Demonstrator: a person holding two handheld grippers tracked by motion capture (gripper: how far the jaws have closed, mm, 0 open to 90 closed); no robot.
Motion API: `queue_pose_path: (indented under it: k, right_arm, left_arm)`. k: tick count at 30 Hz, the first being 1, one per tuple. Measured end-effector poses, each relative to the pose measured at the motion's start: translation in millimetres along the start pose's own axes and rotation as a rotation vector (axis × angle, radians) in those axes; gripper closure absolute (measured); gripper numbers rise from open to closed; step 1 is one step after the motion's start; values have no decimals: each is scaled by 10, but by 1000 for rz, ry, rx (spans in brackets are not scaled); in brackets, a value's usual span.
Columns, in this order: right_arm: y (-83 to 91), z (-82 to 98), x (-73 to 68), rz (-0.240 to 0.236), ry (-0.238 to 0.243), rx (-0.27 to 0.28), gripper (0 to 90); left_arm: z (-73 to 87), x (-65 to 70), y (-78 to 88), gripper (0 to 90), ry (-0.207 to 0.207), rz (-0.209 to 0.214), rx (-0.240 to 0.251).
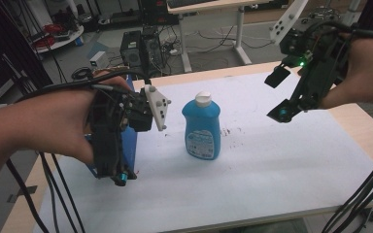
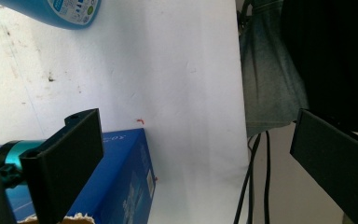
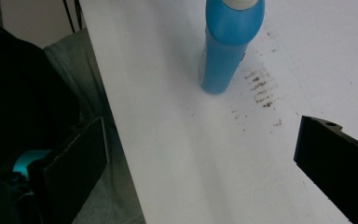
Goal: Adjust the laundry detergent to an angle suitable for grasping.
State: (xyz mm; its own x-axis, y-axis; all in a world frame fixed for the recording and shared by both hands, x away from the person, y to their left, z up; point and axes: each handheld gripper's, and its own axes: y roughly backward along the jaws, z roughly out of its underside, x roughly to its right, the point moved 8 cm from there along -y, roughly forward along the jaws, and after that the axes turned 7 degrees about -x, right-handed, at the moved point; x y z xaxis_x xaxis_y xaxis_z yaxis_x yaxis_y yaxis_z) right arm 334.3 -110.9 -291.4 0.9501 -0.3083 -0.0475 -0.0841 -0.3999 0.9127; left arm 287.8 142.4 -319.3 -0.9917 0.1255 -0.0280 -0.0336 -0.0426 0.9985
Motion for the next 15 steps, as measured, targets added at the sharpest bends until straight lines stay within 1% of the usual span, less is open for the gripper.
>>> queue_pose_path:
  k: [2, 4, 5, 7, 10, 11, 12, 14, 15]
  right_arm:
    - [-93, -6, 6, -3, -8, 22, 18]
    - [-151, -14, 7, -12, -18, 34, 18]
    - [-180, -23, 19, -7, -13, 45, 18]
    - [-227, -33, 24, -14, -17, 59, 18]
    - [-283, -46, 38, -17, -26, 82, 18]
    - [-283, -46, 38, -17, -26, 82, 18]
    - [-308, -56, 54, -9, -31, 100, 18]
    - [-345, -69, 66, -14, -39, 119, 18]
    - [-345, -69, 66, -14, -39, 119, 18]
  left_arm:
    - [1, 5, 4, 27, -1, 0, 5]
    - [-2, 6, 6, 27, 0, 0, 8]
    - [-2, 3, 8, 27, -4, -2, 6]
    - [-10, 5, 6, 27, -3, 1, 8]
    - [-10, 1, 10, 27, -8, 0, 5]
    - [-10, 1, 10, 27, -8, 0, 5]
    - [-12, 2, 11, 27, -7, 0, 7]
    - [-12, 0, 10, 27, -7, 1, 6]
    - [-12, 0, 10, 27, -7, 1, 6]
